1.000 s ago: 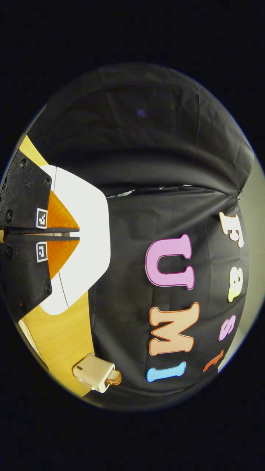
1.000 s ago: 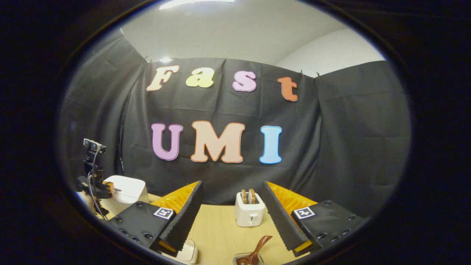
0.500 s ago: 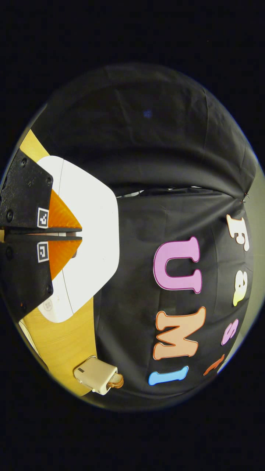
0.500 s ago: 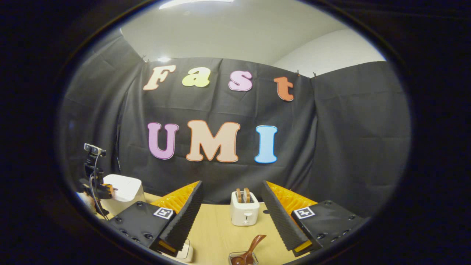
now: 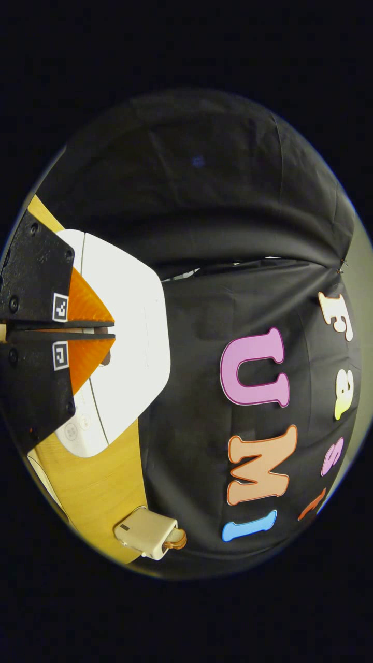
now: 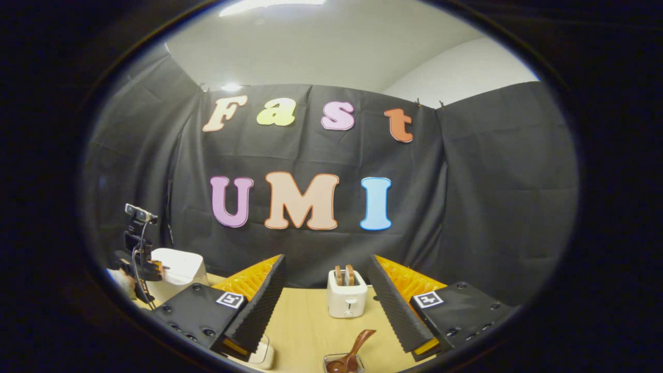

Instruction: Close the left gripper, press the button to open the rice cooker; take a wooden spoon from the chopstick holder with the right hand, scoop a spoonful of rice and pour it into the rice cooker, then put the wooden spoon back into the chopstick holder.

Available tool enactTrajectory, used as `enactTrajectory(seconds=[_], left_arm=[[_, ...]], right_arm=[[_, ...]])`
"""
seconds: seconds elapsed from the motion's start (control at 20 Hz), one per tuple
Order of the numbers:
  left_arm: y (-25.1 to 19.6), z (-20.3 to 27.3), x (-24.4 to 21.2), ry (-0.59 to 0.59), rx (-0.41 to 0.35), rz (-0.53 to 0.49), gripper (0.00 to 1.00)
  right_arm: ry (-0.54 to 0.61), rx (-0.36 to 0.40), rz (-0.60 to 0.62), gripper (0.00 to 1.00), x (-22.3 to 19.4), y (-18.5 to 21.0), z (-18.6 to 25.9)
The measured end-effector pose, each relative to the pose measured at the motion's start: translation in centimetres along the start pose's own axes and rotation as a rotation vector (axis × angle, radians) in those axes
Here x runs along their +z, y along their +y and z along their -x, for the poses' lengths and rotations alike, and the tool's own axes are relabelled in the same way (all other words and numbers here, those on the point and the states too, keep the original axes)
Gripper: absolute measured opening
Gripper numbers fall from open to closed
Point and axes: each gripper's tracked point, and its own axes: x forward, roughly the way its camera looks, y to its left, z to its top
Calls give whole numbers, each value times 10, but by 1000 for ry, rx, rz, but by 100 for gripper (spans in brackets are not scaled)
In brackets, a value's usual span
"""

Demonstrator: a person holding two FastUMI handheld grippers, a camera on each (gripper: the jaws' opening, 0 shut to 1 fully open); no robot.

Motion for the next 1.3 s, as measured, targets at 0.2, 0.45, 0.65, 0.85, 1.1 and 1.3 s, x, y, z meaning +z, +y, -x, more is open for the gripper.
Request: enactTrajectory(seconds=[0.2, 0.45, 0.65, 0.85, 1.1, 1.3], left_arm=[[1, 12, 52, -162, -1, -56, 0], [-9, 25, 72, -179, -39, -21, 0], [-26, 59, 97, -244, -99, 6, 14], [-40, 103, 118, -297, -141, 12, 98], [-66, 150, 143, -373, -197, 13, 96], [-77, 176, 161, -421, -218, -4, 99]], right_arm=[[7, 12, -8, 100, -4, 0, 0], [-7, 23, -16, 100, 0, -2, -3], [-11, 9, -21, 100, -5, -17, -6], [-5, -9, -20, 100, -12, -37, -14], [39, -19, -9, 100, -37, -63, -31], [106, -14, -55, 100, -65, -75, -46]])
